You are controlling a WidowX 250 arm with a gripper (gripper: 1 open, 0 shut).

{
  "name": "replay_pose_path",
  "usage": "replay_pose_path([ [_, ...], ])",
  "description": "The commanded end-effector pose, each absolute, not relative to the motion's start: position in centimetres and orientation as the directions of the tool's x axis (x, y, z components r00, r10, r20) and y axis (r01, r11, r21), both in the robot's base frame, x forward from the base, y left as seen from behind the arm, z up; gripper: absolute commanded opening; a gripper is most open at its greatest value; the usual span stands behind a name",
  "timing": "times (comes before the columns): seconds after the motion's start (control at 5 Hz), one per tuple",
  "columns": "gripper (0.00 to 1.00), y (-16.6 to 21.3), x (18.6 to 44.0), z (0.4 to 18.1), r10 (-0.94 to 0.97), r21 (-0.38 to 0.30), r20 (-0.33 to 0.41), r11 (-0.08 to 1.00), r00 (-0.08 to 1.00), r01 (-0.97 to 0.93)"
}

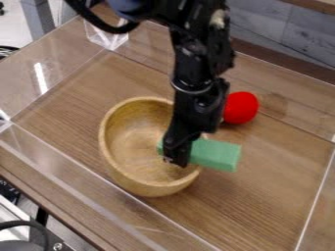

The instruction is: Put the green stick in the brown bowl

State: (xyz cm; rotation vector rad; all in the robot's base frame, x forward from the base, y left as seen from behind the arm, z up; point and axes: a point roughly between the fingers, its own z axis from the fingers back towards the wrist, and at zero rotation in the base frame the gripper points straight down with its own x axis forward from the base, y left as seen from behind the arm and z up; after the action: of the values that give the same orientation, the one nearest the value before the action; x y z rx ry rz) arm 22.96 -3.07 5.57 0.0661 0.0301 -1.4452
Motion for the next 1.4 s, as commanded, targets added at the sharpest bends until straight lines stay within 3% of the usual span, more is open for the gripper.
replay_pose_path([
  [0.0, 0.0, -2.6, 24.3, 5.6, -0.984, 0.055, -0.052, 0.166, 0.169, 0.985],
  [0.2, 0.0, -2.0, 25.0, 5.3, -0.975, 0.054, -0.054, 0.212, 0.214, 0.976],
  [0.4, 1.0, -0.8, 26.0, 4.7, -0.962, 0.051, -0.056, 0.265, 0.268, 0.963],
  [0.6, 0.0, -0.3, 26.7, 4.2, -0.946, 0.051, -0.056, 0.318, 0.32, 0.947],
  [1.0, 0.0, -2.4, 26.5, 4.4, -0.92, 0.051, -0.056, 0.386, 0.388, 0.921],
  [1.2, 1.0, -2.2, 26.5, 5.9, -0.876, 0.064, -0.043, 0.477, 0.48, 0.876],
])
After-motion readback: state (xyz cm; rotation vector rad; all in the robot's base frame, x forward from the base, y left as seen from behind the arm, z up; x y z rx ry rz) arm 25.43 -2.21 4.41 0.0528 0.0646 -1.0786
